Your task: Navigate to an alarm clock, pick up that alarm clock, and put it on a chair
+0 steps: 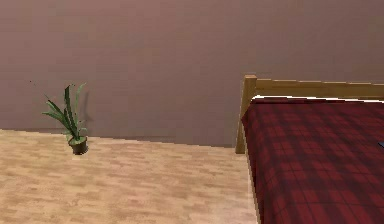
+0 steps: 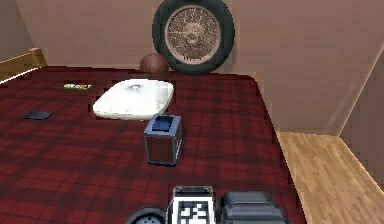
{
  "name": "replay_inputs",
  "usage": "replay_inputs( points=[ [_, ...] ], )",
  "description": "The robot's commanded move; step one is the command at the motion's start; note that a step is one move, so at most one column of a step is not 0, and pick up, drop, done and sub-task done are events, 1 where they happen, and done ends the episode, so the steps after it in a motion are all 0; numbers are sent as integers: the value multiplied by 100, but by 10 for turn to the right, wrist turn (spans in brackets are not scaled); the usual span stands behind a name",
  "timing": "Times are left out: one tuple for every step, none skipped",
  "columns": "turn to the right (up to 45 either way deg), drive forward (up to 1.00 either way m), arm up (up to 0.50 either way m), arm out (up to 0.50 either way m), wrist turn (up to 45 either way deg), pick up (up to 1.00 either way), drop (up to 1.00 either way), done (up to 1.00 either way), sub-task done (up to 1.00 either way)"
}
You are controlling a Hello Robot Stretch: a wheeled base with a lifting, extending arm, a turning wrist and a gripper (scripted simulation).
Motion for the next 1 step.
replay_inputs(
  points=[
    [0,0,0,34,0,0,0,0,0]
  ],
)
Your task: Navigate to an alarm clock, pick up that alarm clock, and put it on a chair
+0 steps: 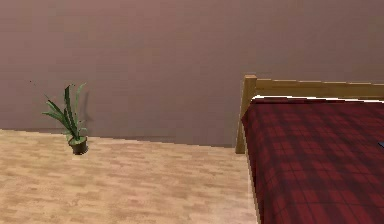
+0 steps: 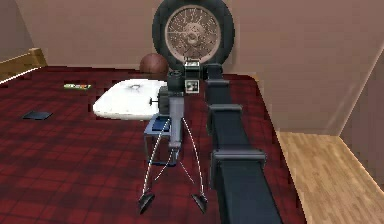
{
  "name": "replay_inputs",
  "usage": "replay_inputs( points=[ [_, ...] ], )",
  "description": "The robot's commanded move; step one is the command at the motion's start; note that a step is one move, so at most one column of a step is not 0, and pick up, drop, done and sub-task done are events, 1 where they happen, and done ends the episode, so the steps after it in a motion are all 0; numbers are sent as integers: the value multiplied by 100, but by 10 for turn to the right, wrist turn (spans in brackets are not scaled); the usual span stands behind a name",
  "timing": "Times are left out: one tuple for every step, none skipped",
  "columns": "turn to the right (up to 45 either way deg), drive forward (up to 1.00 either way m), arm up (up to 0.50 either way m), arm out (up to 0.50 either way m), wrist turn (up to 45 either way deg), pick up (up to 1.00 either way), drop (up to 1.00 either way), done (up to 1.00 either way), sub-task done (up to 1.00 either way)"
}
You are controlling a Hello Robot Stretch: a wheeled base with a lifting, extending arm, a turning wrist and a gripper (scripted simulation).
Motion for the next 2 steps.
replay_inputs(
  points=[
    [0,0,0,0,450,0,0,0,0],
    [0,0,0,0,450,0,0,0,0]
  ],
)
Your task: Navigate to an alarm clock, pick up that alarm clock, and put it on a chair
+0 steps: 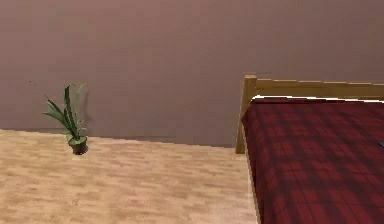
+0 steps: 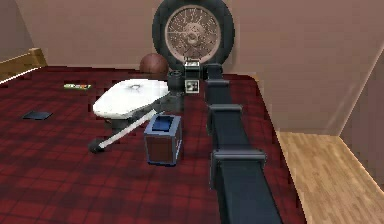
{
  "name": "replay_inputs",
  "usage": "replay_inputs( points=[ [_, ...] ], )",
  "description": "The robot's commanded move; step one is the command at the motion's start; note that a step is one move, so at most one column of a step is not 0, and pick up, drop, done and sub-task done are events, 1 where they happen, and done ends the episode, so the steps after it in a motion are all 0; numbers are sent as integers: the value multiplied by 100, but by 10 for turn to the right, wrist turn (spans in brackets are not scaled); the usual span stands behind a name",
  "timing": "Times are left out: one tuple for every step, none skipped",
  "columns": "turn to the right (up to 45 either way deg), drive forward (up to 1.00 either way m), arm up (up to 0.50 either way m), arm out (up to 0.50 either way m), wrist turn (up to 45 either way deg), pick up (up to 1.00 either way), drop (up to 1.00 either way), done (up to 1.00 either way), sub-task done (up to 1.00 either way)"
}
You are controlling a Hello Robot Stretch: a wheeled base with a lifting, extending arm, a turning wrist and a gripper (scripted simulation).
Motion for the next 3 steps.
replay_inputs(
  points=[
    [0,0,0,0,450,0,0,0,0],
    [0,0,0,0,330,0,0,0,0],
    [0,0,-30,0,0,0,0,0,0]
  ],
)
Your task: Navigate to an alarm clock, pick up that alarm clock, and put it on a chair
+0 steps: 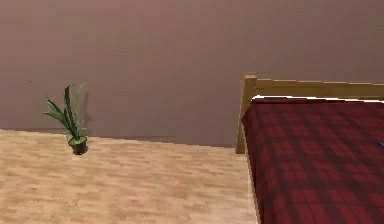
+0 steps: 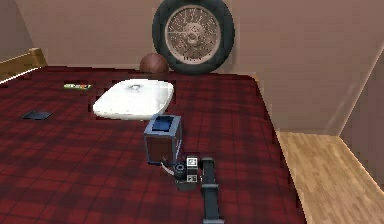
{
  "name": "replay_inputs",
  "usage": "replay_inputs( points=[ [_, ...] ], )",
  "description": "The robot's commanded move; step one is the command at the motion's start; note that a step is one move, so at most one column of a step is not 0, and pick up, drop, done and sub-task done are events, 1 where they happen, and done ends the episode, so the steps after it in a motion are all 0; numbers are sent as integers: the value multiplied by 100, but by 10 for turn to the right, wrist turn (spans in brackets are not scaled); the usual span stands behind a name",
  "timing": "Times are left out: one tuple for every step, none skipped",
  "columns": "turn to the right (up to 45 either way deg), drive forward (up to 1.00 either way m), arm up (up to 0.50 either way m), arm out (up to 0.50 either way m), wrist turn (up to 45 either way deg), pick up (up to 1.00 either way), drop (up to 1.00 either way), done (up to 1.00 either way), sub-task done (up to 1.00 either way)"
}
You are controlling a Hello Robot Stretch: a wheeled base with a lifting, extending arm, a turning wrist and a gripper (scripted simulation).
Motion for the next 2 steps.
replay_inputs(
  points=[
    [0,0,0,0,0,100,0,0,0],
    [0,0,10,0,0,0,0,0,0]
  ],
)
